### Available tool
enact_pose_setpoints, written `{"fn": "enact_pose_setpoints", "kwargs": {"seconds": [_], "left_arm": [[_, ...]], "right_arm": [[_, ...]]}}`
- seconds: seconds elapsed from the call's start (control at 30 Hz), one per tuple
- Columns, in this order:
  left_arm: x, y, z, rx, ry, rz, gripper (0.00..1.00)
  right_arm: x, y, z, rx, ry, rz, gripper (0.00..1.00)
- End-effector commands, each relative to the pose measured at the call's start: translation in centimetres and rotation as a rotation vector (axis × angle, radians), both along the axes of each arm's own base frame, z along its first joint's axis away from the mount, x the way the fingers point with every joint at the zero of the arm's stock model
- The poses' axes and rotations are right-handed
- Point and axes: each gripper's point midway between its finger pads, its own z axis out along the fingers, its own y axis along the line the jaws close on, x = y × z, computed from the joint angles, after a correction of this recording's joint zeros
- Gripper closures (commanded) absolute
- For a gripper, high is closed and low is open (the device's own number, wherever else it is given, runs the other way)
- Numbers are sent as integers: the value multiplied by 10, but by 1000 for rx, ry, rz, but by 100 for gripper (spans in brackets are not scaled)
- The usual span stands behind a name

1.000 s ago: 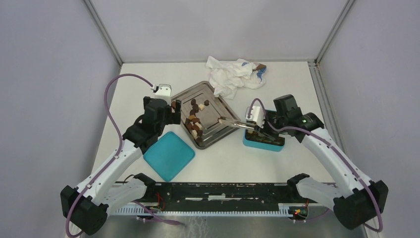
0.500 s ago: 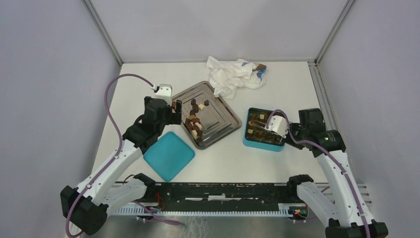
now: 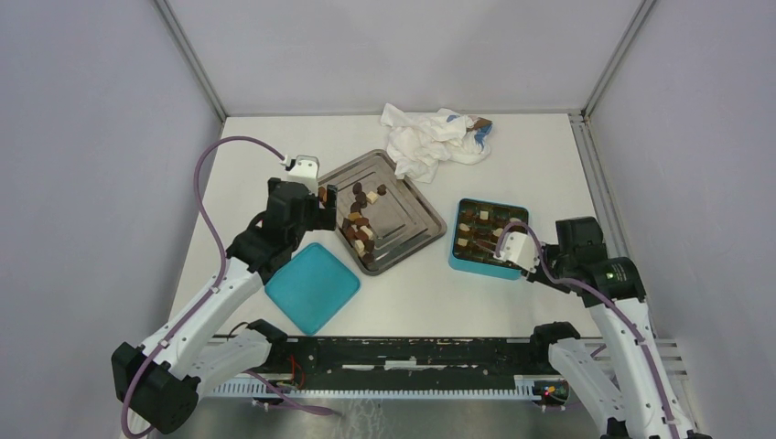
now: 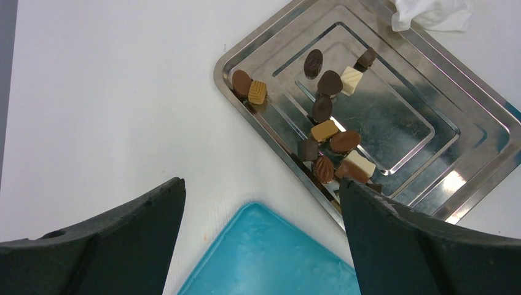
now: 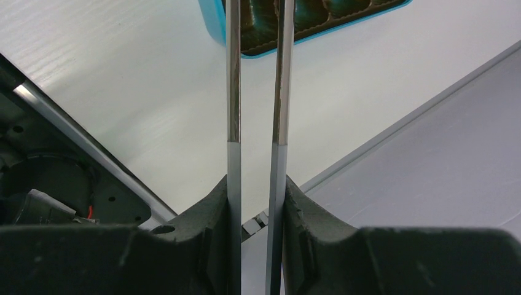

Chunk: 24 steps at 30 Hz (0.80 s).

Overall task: Pack the chocolate
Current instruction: Place the fake chocolate in the packing box.

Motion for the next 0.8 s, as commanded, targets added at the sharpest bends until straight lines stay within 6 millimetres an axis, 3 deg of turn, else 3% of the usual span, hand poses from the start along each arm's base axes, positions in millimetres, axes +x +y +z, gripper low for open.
{"fn": "enact_pose_setpoints", "kwargs": {"seconds": [0.0,0.47,0.77], "left_arm": [[6,-2,15,-16,-52,-8,1],[6,-3,14,-15,-48,-12,1],[6,-2,14,-13,-48,-12,1]], "right_arm": [[0,-6,-3,-31,10,-7,95],[5,-6,-13,-38,39,-6,90],[7,0,-16,-14,56,11,82]]}}
